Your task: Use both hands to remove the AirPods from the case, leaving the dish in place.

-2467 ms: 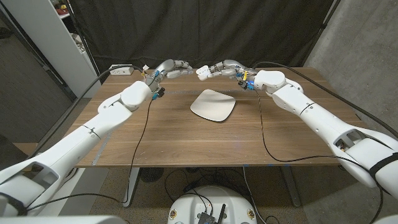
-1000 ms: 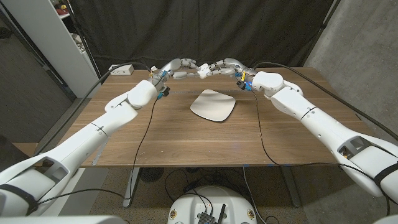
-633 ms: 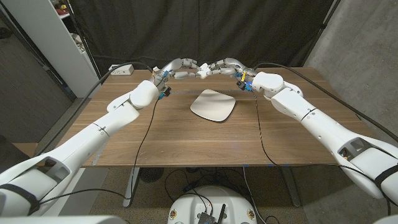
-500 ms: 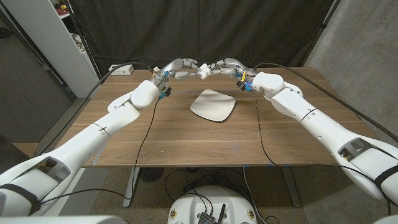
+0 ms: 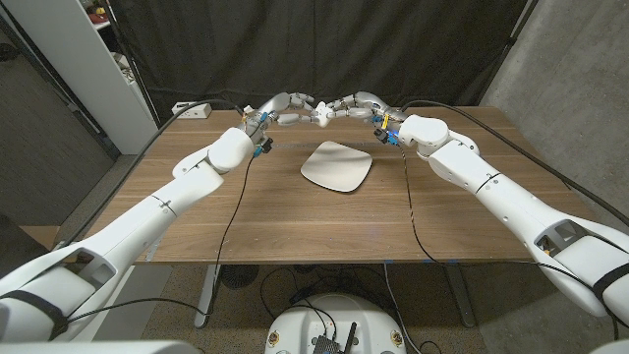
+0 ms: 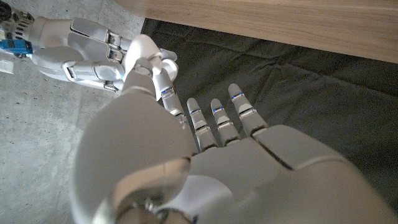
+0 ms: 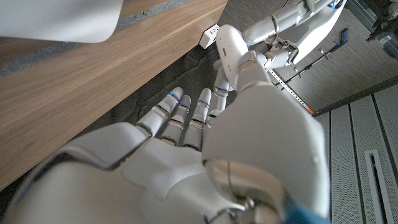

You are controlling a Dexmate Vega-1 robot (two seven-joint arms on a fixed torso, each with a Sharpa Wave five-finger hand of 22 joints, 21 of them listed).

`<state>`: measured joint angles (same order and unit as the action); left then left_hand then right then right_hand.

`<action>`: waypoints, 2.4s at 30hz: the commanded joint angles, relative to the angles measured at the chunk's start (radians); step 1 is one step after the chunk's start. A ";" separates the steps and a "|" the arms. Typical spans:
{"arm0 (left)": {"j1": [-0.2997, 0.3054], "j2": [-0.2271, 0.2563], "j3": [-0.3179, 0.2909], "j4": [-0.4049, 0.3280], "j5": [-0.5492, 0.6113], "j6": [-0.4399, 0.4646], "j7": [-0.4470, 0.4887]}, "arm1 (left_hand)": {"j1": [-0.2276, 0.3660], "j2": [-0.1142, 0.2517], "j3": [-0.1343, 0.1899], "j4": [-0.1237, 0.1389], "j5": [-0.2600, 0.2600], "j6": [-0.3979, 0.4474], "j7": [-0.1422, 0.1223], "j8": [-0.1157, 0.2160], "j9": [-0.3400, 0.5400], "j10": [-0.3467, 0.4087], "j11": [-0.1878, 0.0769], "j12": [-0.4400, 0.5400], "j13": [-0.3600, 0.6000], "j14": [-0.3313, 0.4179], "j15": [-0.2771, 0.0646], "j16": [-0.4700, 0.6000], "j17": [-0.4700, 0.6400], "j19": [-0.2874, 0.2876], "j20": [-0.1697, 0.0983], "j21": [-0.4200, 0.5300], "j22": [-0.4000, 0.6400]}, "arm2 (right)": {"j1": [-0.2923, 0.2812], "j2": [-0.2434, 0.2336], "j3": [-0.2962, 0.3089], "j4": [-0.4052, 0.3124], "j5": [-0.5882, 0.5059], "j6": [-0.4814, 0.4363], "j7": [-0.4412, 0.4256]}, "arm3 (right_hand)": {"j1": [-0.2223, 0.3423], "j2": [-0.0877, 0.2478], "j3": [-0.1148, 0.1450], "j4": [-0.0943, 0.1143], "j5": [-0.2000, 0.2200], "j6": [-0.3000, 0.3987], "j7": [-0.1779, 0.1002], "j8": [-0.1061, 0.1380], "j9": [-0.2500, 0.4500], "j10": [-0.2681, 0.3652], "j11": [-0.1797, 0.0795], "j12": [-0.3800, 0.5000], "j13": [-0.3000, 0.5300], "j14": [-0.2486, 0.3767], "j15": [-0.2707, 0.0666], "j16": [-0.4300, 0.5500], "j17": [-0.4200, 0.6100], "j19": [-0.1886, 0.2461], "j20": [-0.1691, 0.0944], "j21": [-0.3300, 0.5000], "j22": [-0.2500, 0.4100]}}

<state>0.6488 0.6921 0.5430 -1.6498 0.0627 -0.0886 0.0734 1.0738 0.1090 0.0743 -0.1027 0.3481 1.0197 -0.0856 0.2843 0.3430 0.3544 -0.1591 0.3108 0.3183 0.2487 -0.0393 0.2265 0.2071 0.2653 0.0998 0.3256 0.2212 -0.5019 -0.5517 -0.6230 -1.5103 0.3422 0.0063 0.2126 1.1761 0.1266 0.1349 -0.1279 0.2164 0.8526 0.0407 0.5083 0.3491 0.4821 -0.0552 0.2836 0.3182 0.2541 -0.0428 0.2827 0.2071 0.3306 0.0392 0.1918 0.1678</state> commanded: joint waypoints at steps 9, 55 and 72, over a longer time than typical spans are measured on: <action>0.033 0.010 -0.039 -0.037 -0.059 -0.029 0.006 | 0.038 0.011 -0.008 -0.012 0.014 0.033 -0.001 0.024 0.050 0.041 -0.005 0.015 0.007 0.037 -0.074 0.014 0.004 0.023 -0.010 0.018 0.004 | 0.002 -0.011 -0.009 -0.011 -0.033 -0.013 -0.014 | -0.001 0.013 0.002 0.006 -0.008 0.047 -0.055 0.008 0.204 -0.001 -0.004 -0.009 0.002 0.004 -0.079 -0.004 0.003 0.005 -0.005 -0.001 0.002; 0.124 0.165 -0.123 -0.172 -0.262 0.185 -0.137 | 0.071 0.031 -0.069 0.009 0.024 0.016 0.005 0.014 0.090 -0.092 0.065 -0.057 0.006 -0.163 0.002 -0.047 -0.001 -0.146 0.044 -0.049 -0.019 | -0.127 0.059 0.127 0.082 0.095 0.171 -0.190 | 0.000 0.010 0.000 0.000 -0.019 0.063 -0.067 0.009 0.208 -0.008 -0.006 -0.019 0.006 -0.002 -0.079 -0.008 0.002 0.010 -0.008 0.000 0.002; 0.082 0.276 -0.074 -0.209 -0.291 0.342 -0.258 | 0.095 0.043 -0.082 0.012 0.015 0.007 0.018 0.004 0.104 -0.175 0.109 -0.095 -0.020 -0.291 0.050 -0.055 -0.021 -0.214 0.075 -0.094 -0.033 | -0.104 0.067 0.112 0.101 0.088 0.159 -0.188 | -0.005 0.008 -0.003 0.001 -0.015 0.070 -0.071 0.009 0.208 -0.008 -0.004 -0.024 0.004 -0.002 -0.079 -0.008 0.003 0.011 -0.007 0.000 0.002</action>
<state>0.7467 0.9010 0.4422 -1.8245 -0.2261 0.1579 -0.1365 1.1573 0.1488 0.0012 -0.0900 0.3659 1.0251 -0.0723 0.2896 0.3436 0.1868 -0.0535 0.2174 0.2985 -0.0288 0.0123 0.1761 0.1859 0.0605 0.1680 0.2362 0.1858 -0.6196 -0.4907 -0.5034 -1.4243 0.4318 0.1659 0.0255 1.1680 0.1315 0.1320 -0.1252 0.1961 0.8494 0.0375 0.5074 0.3490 0.4784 -0.0590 0.2623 0.3201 0.2540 -0.0428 0.2757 0.2067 0.3360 0.0337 0.1918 0.1678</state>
